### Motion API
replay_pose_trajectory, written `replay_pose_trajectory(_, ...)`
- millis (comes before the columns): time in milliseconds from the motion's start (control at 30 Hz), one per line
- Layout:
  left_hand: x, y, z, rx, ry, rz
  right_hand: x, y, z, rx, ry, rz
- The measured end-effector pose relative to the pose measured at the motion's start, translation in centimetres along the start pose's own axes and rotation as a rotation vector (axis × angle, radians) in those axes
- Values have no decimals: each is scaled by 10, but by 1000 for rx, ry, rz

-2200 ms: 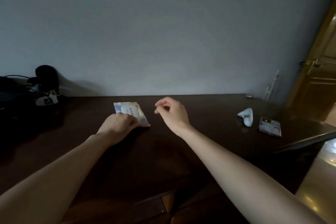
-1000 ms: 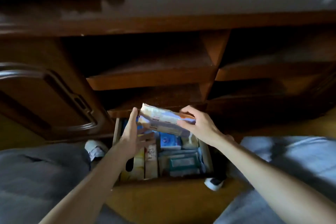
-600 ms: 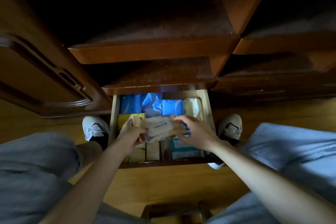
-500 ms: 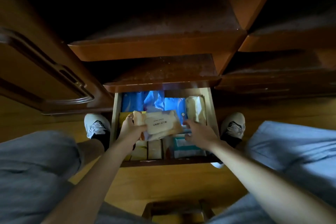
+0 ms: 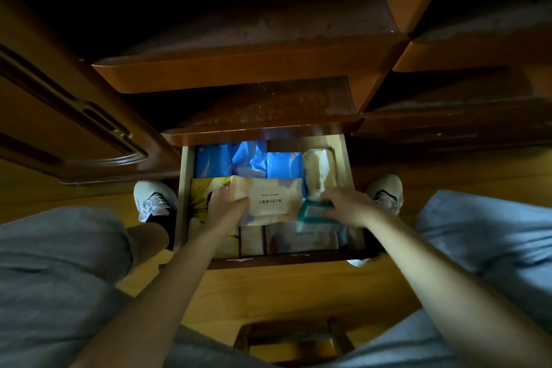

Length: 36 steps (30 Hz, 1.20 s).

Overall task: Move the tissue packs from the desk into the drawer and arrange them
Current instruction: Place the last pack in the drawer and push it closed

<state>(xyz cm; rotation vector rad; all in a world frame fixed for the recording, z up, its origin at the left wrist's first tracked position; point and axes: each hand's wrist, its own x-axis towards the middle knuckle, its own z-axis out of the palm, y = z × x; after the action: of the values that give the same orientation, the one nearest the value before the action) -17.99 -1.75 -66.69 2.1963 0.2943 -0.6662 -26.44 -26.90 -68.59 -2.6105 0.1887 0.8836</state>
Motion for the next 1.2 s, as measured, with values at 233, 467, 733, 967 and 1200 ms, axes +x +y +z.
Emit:
replay_pose_trajectory(233,-4,-5,57,168,-247,157,-16,4,-33,-36,427,18)
replay_pose_trajectory(467,-5,-38,93,435,-274,495,-15,9,-10,71,282,53)
replay_pose_trajectory(733,7,-27,57,60,40,400,12,-23,46,-91,116,-142)
replay_pose_trajectory(967,10,-58,42,209,19,397,17,-29,76,-133,136,-157)
replay_pose_trajectory(1200,7,-68,34,250,10,375,14,-31,68,-99,199,-203)
